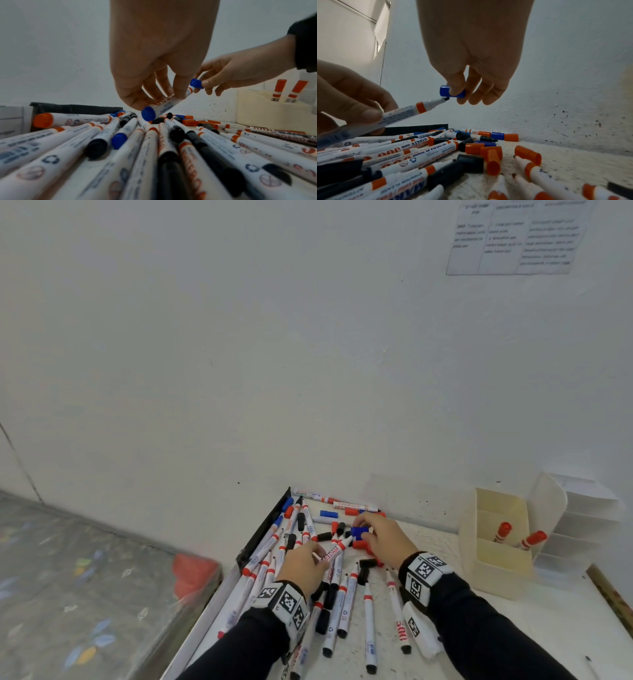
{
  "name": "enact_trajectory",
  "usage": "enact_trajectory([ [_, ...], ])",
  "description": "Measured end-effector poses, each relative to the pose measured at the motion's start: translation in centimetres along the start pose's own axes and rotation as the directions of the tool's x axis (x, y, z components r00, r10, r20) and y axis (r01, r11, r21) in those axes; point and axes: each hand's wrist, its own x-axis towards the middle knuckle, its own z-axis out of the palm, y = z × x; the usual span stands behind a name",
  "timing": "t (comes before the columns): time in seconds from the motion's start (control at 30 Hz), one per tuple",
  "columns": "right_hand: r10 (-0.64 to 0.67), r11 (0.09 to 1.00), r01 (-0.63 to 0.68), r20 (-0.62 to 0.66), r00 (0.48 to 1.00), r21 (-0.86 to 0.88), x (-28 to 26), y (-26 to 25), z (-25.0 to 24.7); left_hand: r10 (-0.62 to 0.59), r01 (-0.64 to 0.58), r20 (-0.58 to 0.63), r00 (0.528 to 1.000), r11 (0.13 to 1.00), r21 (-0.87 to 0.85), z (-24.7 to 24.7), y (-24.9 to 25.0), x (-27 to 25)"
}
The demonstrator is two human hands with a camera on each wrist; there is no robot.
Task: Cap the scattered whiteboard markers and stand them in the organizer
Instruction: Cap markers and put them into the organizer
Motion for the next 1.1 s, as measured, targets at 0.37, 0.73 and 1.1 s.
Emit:
enact_trajectory([
  [0.37,0.010,0.966,0.041,-0.195,0.981,0.256,-3.8,2.1,-2.7,0.084,-0.083,0.035,0.996,0.996,-0.026,2.2,3.2,-1.9],
  [0.73,0.117,0.979,-0.089,-0.148,0.982,0.185,-6.9,2.7,-3.6,0.256,-0.215,0.137,0.957,0.942,-0.257,3.7,6.5,-4.2],
  [1.1,0.077,0.926,-0.022,-0.132,0.988,0.378,-7.8,2.8,-4.8,0.169,0.192,0.511,0.843,0.793,-0.578,5.0,9.0,-5.0],
])
